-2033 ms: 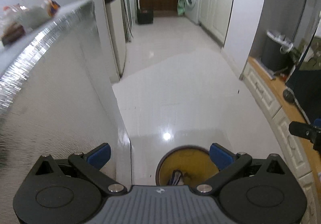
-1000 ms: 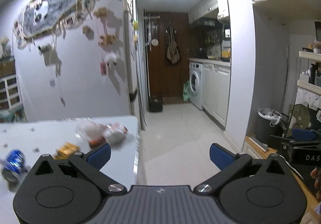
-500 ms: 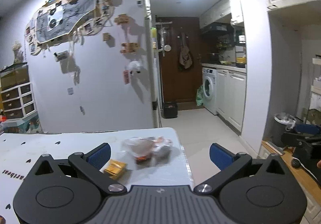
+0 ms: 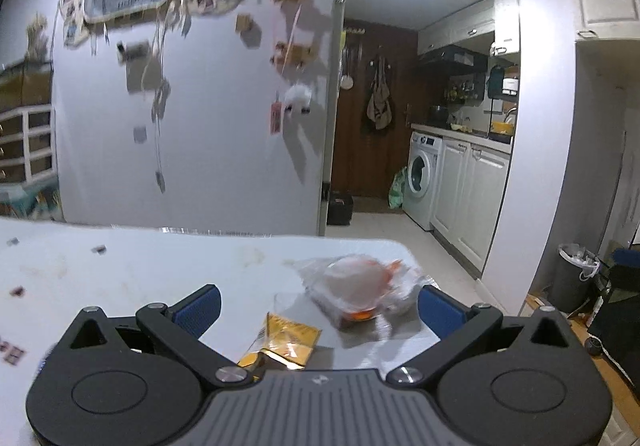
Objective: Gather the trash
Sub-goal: 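Move both tools back to the trash on the counter, then grasp the yellow snack box with left tool while right tool grasps white plastic bag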
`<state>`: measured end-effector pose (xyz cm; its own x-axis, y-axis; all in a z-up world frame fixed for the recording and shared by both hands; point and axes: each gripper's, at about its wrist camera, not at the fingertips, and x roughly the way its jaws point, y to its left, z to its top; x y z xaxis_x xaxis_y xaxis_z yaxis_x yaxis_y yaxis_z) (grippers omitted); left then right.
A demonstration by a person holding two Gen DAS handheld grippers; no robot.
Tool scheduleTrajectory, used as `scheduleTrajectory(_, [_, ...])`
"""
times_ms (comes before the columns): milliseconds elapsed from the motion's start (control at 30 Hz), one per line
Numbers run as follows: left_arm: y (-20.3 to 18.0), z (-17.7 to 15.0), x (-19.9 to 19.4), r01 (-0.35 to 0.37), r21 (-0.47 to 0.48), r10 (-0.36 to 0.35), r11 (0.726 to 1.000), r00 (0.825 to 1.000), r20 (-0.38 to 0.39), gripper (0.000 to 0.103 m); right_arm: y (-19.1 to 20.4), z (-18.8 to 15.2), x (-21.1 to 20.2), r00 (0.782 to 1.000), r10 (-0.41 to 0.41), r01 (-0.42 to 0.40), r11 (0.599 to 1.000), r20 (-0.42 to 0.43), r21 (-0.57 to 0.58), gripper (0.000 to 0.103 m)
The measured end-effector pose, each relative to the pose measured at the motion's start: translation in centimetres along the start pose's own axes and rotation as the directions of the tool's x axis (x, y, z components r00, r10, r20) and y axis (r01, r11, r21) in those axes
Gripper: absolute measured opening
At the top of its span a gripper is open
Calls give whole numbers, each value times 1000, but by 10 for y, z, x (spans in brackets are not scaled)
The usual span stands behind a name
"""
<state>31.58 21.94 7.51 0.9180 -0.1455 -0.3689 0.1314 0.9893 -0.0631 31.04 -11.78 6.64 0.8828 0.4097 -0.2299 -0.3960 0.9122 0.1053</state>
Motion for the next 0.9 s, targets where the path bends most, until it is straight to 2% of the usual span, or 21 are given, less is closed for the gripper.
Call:
scheduleTrajectory(133, [25, -13, 36, 28, -43, -30, 999, 998, -54, 103, 3, 1, 29, 999, 17, -17, 1000, -27, 1, 103])
scheduleTrajectory(267, [44, -24, 60, 85, -87, -93, 993, 992, -87, 103, 5, 1, 65, 997, 30, -31, 999, -65, -15, 103])
scheduleTrajectory(333, [49, -23, 71, 108, -100, -122, 989, 980, -156, 103, 5, 0, 80, 996, 39, -41, 999, -81, -26, 103])
scheduleTrajectory(500, [48, -23, 80, 139, 16, -134, 990, 974, -185, 103, 3, 2, 122, 993, 38, -41, 999, -116, -22, 103])
scheduleTrajectory(667, [49, -27, 91, 180, 51, -165, 982, 962, -218, 97, 3, 0, 159, 986, 24, -31, 999, -163, -41, 103])
scheduleTrajectory(800, [46, -28, 97, 206, 89, -180, 974, 954, -240, 90, 8, -5, 179, 974, 74, -107, 984, -213, -145, 103])
scheduleTrajectory(900, [42, -27, 100, 213, 115, -178, 970, 949, -260, 88, 19, -8, 184, 958, 136, -205, 941, -252, -271, 103])
